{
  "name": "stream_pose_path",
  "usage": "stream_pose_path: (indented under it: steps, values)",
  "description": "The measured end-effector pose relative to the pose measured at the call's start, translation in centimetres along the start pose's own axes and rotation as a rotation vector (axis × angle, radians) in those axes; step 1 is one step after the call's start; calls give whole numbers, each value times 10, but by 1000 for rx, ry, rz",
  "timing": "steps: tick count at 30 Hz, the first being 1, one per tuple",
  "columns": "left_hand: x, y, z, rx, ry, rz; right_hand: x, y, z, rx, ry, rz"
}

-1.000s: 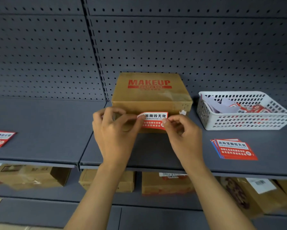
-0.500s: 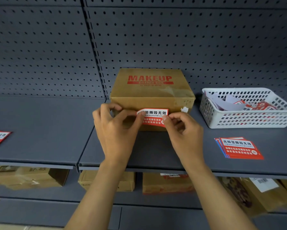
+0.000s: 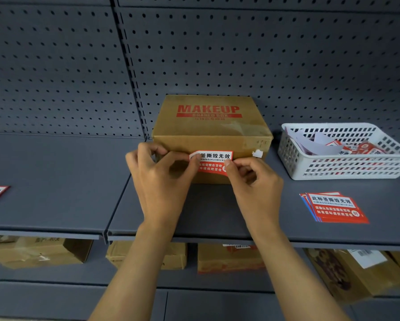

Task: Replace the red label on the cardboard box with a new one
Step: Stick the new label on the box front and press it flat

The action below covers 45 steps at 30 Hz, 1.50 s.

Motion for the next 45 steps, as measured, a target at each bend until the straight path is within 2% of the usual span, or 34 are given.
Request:
stream_pose_path:
  steps: [7, 12, 15, 18, 25, 38, 45]
  values:
    - [14, 9, -3, 56, -66, -59, 2, 0, -3, -25, -53, -8]
    - [14, 12, -5, 74, -146, -67, -4, -2, -12, -81, -42, 67]
    - [11, 12, -8, 31, -265, -35, 8, -6, -8, -54, -126, -78]
    - [6, 11, 0, 100, -335, -41, 28, -10, 7, -27, -252, -239]
    - [6, 9, 7, 116, -310, 0, 35, 6, 12, -176, -462, -273]
    - [12, 10, 9, 153, -371, 32, 12, 10, -11, -146, -468, -151]
    - [8, 8, 10, 184, -408, 7, 23, 2, 2, -111, -448, -271]
Point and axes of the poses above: each hand's wrist, its own y-axis towards the middle knuckle, its own z-axis out of the palm, x = y × z, the point moved 5 cm from there along y, towards the middle knuckle, and after that the axes turned 6 degrees about -z, right-handed, at the moved point
